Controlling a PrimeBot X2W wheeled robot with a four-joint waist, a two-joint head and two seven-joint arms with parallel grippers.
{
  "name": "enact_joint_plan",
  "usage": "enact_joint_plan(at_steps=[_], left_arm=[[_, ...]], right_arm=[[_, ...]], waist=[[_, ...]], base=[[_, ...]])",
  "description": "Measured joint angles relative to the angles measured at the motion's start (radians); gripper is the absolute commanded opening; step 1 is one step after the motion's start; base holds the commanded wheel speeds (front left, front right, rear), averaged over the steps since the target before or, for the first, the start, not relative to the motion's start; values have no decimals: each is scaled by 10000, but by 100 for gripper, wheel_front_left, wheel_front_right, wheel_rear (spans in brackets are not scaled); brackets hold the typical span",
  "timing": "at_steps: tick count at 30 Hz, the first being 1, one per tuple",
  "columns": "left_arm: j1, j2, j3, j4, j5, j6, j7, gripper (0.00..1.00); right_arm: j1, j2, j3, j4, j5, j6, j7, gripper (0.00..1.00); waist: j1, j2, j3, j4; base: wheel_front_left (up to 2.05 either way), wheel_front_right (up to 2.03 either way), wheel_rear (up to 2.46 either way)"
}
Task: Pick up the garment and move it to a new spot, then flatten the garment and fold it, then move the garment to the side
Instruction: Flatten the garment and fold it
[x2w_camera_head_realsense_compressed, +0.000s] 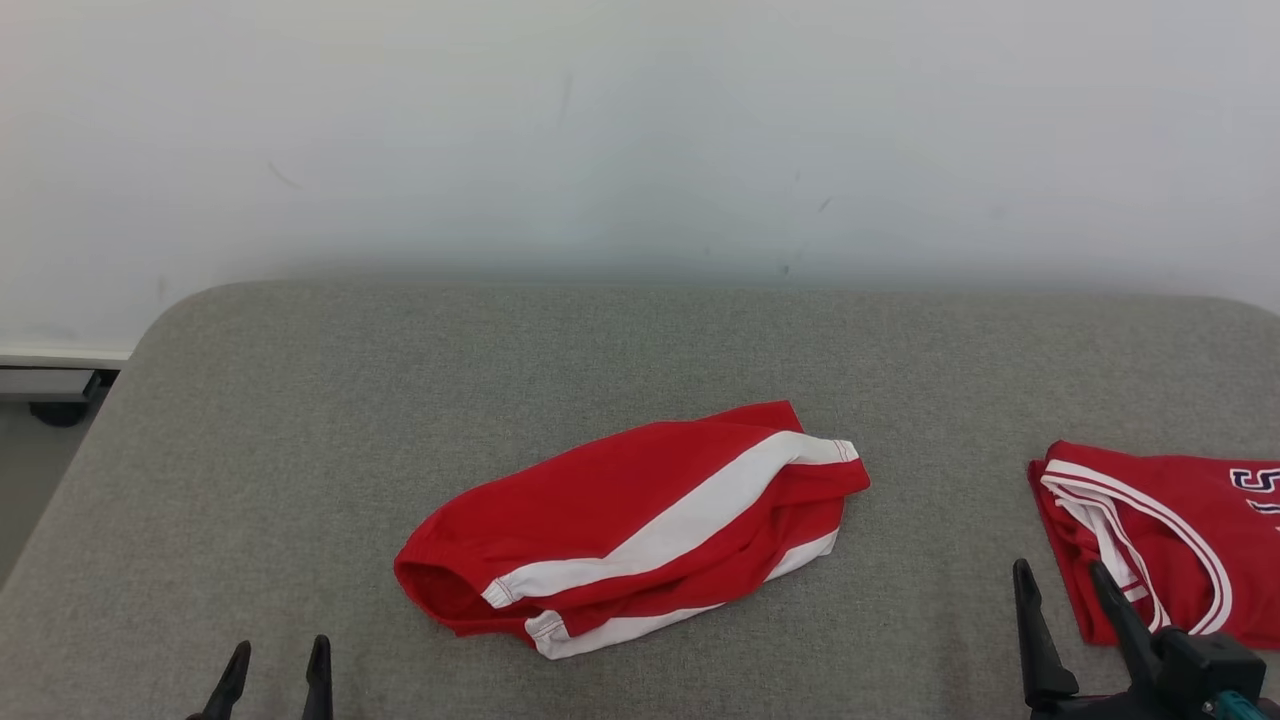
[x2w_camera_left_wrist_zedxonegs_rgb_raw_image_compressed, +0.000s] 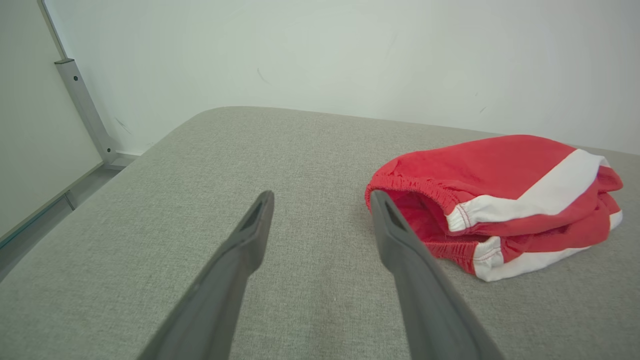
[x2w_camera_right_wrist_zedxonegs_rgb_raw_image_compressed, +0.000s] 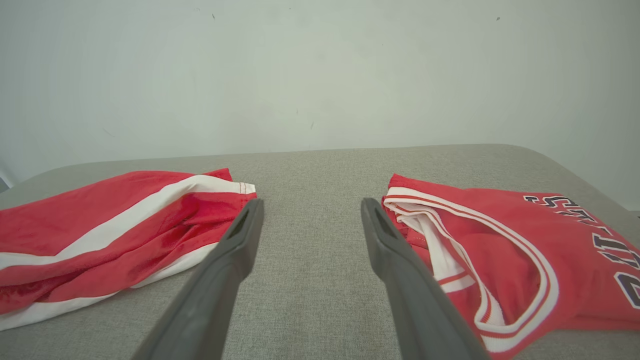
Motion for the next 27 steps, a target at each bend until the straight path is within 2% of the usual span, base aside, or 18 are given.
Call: enact_joint_plan(at_steps=[7, 16, 21, 25, 27], left_arm=[[-14, -6, -105, -102, 0, -21, 15, 100], [-797, -142, -761, -263, -125, -669, 637, 100], [-1554, -407, -1515, 96, -144, -1281, 1588, 100], [-2424, -798, -1887, 334, -299, -1672, 2328, 100], [-2939, -1068, -2023, 416, -437, -1689, 2706, 100]], right_arm=[[-8, -12, 21, 0, 0, 2, 2, 100], [-916, -497, 316, 247, -221, 142, 734, 100], [-1784, -909, 740, 709, -205, 731, 2050, 100], [-2543, -1133, 809, 1016, 17, 965, 3183, 100], [-2970, -1262, 807, 1047, 84, 1089, 3676, 100]], waist=[[0, 0, 41, 18], [0, 1, 250, 103], [0, 1, 506, 207], [1, 2, 818, 321], [1, 2, 991, 396]], base=[[0, 0, 0], [0, 0, 0], [0, 0, 0], [0, 0, 0], [0, 0, 0]])
